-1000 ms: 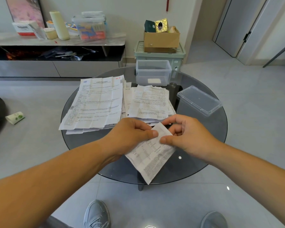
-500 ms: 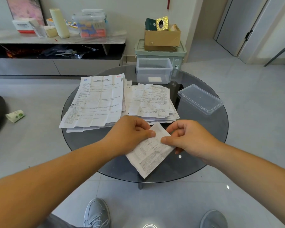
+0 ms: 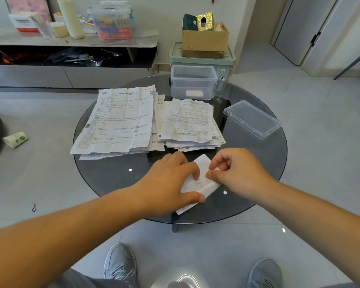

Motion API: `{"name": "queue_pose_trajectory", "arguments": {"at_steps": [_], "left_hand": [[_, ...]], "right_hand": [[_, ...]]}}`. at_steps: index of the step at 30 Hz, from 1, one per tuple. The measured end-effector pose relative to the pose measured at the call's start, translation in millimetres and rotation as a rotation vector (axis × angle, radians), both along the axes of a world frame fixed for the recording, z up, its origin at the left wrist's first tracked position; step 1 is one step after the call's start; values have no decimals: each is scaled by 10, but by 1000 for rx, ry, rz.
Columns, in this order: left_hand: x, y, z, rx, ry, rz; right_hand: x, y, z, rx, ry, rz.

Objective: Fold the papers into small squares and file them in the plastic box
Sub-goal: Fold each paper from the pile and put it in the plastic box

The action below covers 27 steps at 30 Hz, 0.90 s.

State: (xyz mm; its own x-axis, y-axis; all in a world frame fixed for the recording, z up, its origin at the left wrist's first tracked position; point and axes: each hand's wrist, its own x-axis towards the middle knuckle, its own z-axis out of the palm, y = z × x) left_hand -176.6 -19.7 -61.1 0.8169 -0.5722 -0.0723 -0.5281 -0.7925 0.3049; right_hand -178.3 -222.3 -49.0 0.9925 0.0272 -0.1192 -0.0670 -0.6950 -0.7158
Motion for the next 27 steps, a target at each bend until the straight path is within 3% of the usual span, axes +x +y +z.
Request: {"name": "queue_pose_trajectory", "arguments": {"at_steps": [7,12,21,27], "left_hand": [[52,75,-2,27,24,-10],[-135,110,-30,62,-312,-237],[-294,151,-87,112,-337,-247],[-324,168,-30,132,-201,-284]], "right_hand": [[-30,9,33,-38,47,31],[-25,-17,26,-61,44,18],[-3,-47,27,-75,32,-17],[-25,-68,39,-147,8,55]]}}
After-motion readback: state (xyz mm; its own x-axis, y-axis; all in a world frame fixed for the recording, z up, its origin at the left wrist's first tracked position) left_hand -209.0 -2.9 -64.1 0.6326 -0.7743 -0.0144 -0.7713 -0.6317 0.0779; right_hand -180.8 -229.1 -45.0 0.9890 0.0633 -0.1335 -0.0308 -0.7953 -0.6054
